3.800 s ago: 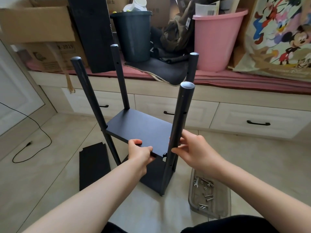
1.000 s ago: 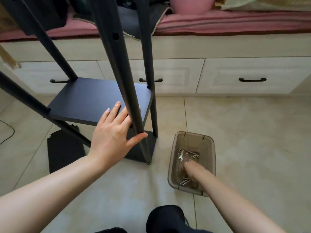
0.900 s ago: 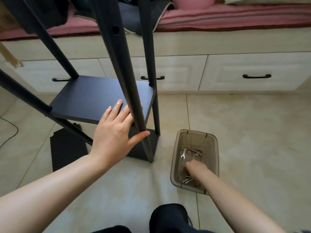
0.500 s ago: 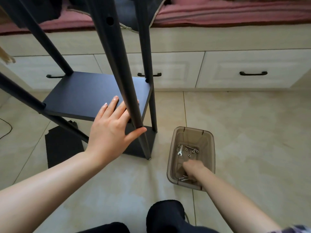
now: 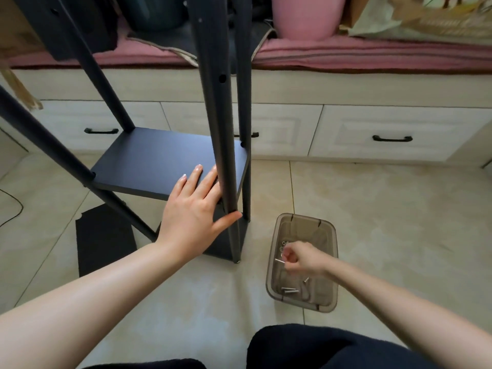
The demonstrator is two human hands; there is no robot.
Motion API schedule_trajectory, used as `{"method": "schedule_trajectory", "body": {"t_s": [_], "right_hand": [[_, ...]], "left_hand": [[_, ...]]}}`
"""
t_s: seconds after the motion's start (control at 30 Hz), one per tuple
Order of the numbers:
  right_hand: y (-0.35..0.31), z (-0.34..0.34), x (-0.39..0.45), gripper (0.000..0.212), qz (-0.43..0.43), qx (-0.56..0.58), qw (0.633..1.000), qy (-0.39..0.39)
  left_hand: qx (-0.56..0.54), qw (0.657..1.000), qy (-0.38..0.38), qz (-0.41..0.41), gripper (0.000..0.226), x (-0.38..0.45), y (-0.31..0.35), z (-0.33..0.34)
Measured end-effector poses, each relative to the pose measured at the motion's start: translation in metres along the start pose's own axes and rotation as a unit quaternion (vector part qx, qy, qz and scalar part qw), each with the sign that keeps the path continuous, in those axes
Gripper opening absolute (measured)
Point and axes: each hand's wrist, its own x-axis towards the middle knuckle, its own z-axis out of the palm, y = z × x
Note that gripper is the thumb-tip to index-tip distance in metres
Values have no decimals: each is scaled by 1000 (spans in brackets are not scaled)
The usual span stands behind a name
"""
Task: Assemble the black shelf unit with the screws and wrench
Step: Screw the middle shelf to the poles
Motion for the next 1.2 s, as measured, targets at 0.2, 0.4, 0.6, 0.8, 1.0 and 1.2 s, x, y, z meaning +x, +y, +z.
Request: {"method": "schedule_trajectory", "body": {"t_s": [0.2, 0.4, 0.6, 0.8, 1.0, 1.2], "right_hand": [[-88, -61, -63, 11, -23, 234, 972, 7], [-157, -83, -82, 11, 46, 314, 948, -3], [-172, -76, -77, 17, 108, 287, 951, 46], [-174, -67, -67, 16, 92, 240, 966, 26], [-172, -65, -66, 17, 72, 240, 967, 47], [-171, -66, -68, 14, 67, 257, 962, 58]], "left_hand": [[-4, 1000, -28, 14, 83, 0, -4, -3], [-52, 998, -6, 45, 78, 1, -19, -4], [-66, 996, 21, 54, 70, 1, -22, 0], [-64, 995, 34, 64, 71, 3, -28, 4], [-66, 995, 47, 66, 73, 2, -27, 7], [-54, 995, 45, 68, 71, 4, -29, 9]]}}
